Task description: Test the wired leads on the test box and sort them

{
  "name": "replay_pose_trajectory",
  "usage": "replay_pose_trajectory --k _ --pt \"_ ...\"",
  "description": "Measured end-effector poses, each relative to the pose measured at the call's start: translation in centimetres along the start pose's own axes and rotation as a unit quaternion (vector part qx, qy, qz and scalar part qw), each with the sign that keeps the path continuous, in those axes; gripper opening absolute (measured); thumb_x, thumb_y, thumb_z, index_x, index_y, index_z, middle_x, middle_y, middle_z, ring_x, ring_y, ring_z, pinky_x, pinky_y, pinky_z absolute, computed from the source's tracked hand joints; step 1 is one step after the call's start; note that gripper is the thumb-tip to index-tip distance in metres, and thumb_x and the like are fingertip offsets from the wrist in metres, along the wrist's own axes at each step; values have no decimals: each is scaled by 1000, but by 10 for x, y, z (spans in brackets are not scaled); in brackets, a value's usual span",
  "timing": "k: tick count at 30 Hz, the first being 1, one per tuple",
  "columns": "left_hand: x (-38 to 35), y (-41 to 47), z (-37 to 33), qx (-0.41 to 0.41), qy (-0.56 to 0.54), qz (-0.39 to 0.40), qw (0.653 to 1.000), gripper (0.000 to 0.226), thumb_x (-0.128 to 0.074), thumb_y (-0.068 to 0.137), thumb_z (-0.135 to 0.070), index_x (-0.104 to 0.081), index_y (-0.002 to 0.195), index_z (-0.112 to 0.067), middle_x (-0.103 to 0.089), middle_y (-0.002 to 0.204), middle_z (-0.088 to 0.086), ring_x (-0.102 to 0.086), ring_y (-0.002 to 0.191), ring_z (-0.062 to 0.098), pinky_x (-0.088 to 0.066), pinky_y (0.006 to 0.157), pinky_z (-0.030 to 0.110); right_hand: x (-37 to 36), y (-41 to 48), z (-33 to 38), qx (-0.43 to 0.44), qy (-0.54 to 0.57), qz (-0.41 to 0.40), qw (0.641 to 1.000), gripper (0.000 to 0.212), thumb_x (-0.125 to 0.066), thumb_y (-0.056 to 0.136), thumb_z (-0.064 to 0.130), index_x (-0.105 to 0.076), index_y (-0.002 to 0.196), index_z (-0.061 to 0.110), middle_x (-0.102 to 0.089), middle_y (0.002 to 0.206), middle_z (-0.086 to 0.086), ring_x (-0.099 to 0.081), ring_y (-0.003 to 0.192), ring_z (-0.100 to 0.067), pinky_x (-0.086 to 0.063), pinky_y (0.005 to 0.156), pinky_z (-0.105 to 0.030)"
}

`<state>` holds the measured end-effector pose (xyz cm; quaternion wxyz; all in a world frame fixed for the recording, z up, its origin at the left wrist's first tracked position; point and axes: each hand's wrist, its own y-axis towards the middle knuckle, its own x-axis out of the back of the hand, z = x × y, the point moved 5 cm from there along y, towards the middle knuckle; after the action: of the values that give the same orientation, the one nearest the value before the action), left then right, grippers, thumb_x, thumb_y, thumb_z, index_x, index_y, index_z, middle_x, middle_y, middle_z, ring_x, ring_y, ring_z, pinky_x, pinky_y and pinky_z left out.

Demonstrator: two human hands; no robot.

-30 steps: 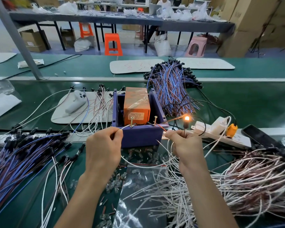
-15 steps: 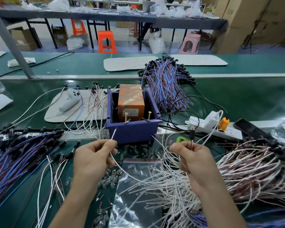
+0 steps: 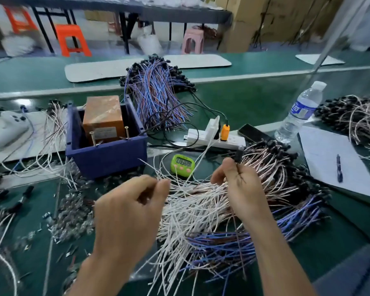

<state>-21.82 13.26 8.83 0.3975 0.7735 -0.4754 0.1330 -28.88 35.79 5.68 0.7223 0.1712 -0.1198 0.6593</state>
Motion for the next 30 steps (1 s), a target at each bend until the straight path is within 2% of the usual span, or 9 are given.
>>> replay_pose_trajectory --k 2,4,6,9,12,14,22,27,30 --pt "-32 6 -18 58 -99 143 983 46 -53 79 -72 -71 111 -44 -71 102 -34 -62 97 -12 -45 80 7 2 -2 3 41 -42 -28 998 68 -27 99 73 -70 70 29 -64 64 2 -57 55 -9 -42 56 -30" --pt "-68 6 -31 102 -179 304 930 68 -51 77 -75 -57 138 -47 -64 131 -30 -57 118 -12 -46 104 21 1 -3 6 58 -27 -60 996 68 -30 97 73 -67 66 25 -65 59 7 -59 52 -7 -45 53 -31" --pt "-95 1 -48 130 -308 400 853 53 -56 87 -60 -58 138 -42 -67 132 -19 -60 123 -2 -47 111 32 1 -4 8 53 55 -88 993 68 -33 94 75 -63 62 24 -63 57 4 -59 52 -10 -49 53 -33" --pt "-115 -7 -57 198 -421 432 773 20 -56 101 -42 -73 111 -48 -76 117 -8 -71 109 9 -55 95 23 5 -2 4 31 185 -145 971 64 -38 99 67 -56 56 23 -52 52 7 -49 51 -10 -43 51 -27" --pt "-128 -8 -52 260 -387 418 780 22 -61 102 -18 -74 116 -28 -75 80 1 -66 64 13 -51 58 18 11 4 -5 34 210 -184 960 61 -38 105 54 -49 54 24 -44 51 9 -41 49 -8 -38 49 -19" --pt "-133 -7 -47 283 -355 436 777 23 -63 96 0 -73 114 -11 -68 64 2 -55 50 9 -42 48 17 18 10 -9 44 195 -200 959 61 -37 107 50 -47 53 23 -42 51 9 -38 48 -7 -35 48 -17" --pt "-145 -8 -55 287 -369 488 738 24 -57 104 -18 -74 111 -3 -76 96 9 -71 84 14 -62 78 31 26 23 -27 23 170 -220 960 61 -46 99 61 -60 52 23 -55 50 6 -49 47 -7 -42 51 -19" --pt "-146 -3 -52 270 -355 502 741 18 -55 103 -5 -72 104 -9 -67 75 6 -60 54 15 -51 55 23 30 28 -30 39 159 -160 973 57 -55 94 65 -68 59 21 -63 53 0 -55 47 -8 -45 49 -19" --pt "-143 7 -40 255 -333 493 762 26 -52 107 -11 -77 103 -10 -60 65 1 -45 46 10 -34 45 17 49 32 -39 19 162 -195 967 57 -54 92 66 -68 58 21 -65 56 -4 -54 43 -9 -41 43 -19"
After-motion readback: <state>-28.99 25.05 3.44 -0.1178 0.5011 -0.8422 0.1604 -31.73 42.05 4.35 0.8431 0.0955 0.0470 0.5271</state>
